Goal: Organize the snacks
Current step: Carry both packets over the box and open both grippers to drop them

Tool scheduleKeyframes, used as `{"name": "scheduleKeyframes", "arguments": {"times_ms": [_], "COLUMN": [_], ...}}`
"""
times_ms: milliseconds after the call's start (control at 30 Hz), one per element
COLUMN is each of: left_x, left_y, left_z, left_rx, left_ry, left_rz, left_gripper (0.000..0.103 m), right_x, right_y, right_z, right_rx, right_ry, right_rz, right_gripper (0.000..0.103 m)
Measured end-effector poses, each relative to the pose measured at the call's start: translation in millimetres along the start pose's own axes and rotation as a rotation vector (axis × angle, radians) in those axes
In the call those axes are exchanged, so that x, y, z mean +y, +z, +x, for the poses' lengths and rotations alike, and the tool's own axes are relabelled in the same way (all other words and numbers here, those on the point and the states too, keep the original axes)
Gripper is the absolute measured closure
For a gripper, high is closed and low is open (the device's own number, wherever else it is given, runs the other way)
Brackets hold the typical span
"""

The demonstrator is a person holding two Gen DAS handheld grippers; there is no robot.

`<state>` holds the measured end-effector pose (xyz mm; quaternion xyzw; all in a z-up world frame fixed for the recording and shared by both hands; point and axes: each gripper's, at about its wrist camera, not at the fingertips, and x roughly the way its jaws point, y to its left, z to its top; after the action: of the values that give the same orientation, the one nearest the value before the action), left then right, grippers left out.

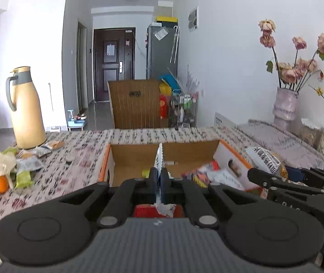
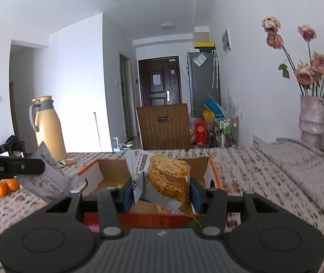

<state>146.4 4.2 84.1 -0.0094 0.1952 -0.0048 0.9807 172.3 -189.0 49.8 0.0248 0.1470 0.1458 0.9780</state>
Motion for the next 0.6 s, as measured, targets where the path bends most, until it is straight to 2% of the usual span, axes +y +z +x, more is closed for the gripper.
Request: {"name": "scheduleKeyframes", "arguments": {"times_ms": [333,600], "left_x": [7.1,18.1], "left_y": [22.0,3.8], "left_z": [63.3,119.2], "left_rx": [0.011,0.090], "left_ry": [0.032,0.081], "left_rz": [-0.012,-0.036], "left_gripper": [0.099,0.099], "right_x": [5.7,-0.3], "right_y": [19.1,0.9], "right_z": [69.8,112.6], "right_rx": [0.059,0.126], "right_ry": [-0.027,-0.040], "right_rz": [-0.031,-0.005], "right_gripper": [0.055,0.055]}}
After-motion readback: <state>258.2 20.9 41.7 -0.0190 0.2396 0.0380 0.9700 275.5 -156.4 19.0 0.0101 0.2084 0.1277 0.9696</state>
